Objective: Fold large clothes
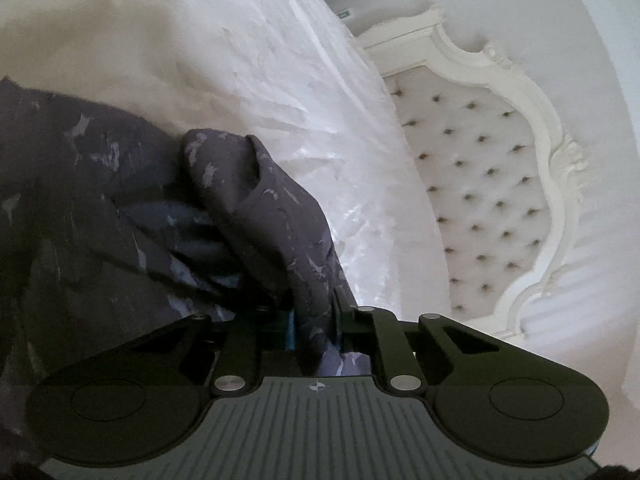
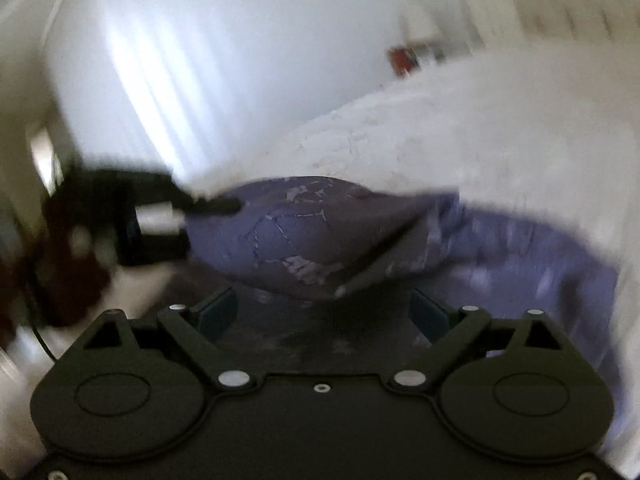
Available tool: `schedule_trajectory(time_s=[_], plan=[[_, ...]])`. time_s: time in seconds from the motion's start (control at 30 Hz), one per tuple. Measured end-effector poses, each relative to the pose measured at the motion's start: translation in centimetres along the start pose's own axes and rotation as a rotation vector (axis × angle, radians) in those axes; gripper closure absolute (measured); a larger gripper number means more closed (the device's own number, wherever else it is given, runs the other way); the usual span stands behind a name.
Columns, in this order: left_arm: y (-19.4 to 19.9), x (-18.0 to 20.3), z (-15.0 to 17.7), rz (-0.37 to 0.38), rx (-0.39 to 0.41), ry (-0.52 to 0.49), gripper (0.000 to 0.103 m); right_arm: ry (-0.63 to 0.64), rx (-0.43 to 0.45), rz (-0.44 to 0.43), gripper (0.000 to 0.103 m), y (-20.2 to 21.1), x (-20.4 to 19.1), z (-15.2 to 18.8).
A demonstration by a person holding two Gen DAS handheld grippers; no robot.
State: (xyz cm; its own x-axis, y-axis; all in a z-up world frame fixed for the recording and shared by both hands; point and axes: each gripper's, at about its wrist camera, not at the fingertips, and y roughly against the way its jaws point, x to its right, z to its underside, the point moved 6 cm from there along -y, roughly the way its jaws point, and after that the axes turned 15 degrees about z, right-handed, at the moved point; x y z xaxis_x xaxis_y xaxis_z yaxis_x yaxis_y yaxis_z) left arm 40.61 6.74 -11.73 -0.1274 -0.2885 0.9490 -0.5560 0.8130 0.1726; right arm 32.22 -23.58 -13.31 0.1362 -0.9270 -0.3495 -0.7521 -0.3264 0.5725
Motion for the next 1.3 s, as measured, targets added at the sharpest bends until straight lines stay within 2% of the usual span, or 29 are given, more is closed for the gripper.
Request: schedule_trajectory(time_s=[0.1,0.17,0.3,0.37,0.47,0.57,0.6,0.7,0.77,0.8,0.93,0.97,1.07,1.13,1.3], plan=[[0.2,-0.3,0.6,0.019,0.006,0.020,0.087,-0.246,-0.099,-0.099,0.006,-1.9,1.8,-0.2],[0.2,-0.5,0.9,0.020,0.004,0.018,0.087,-0.343,-0.155,-0.125,0.006,-3.9,2.6,-0.4],[0.6,-1.0,1.5,0.007,-0.013,-0.005,0.087,-0.485,-0.166,-0.145,0.006,-7.8,4.0,-1.7],[0.5,-0.9,1.3,0.004,-0.015,-0.015,0.087,-0.530,-0.140,-0.123,0.007,-9.1,4.6,-3.4],[0.7,-0.2,1.5,0.010,-0.026,-0.074,0.088,-0.476,-0.037,-0.068,0.011,-9.2,4.6,-7.4],[0.9,1.2,2.7,0.014,-0.057,-0.220,0.088,-0.274,0.091,-0.026,0.011,-7.1,2.9,-10.3],[0.8,1.4,3.3,0.002,-0.074,-0.264,0.088,-0.224,0.094,0.006,0.011,-6.7,2.5,-10.2],[0.1,-0.5,5.2,-0.133,-0.157,-0.364,0.088,-0.177,-0.053,0.157,0.011,-8.0,3.5,-7.3],[0.0,-2.2,5.9,-0.207,-0.185,-0.406,0.086,-0.173,-0.106,0.191,0.011,-8.4,4.4,-5.0],[0.0,-2.8,6.0,-0.218,-0.190,-0.419,0.084,-0.192,-0.119,0.183,0.011,-8.2,4.8,-3.8],[0.8,-2.9,5.5,-0.190,-0.156,-0.422,0.063,-0.262,-0.095,0.107,0.011,-6.3,5.0,-1.7],[1.0,-2.7,5.1,-0.178,-0.136,-0.423,0.057,-0.266,-0.088,0.093,0.011,-6.0,4.7,-1.5],[1.7,-1.8,3.9,-0.138,-0.047,-0.421,0.048,-0.261,-0.077,0.061,0.011,-5.6,3.4,-1.2],[1.7,-1.7,2.9,-0.139,-0.006,-0.410,0.039,-0.267,-0.088,0.041,0.011,-5.6,2.9,-0.6],[0.2,-3.4,1.3,-0.184,0.005,-0.306,0.039,-0.336,-0.105,0.018,0.013,-7.0,2.3,0.3]])
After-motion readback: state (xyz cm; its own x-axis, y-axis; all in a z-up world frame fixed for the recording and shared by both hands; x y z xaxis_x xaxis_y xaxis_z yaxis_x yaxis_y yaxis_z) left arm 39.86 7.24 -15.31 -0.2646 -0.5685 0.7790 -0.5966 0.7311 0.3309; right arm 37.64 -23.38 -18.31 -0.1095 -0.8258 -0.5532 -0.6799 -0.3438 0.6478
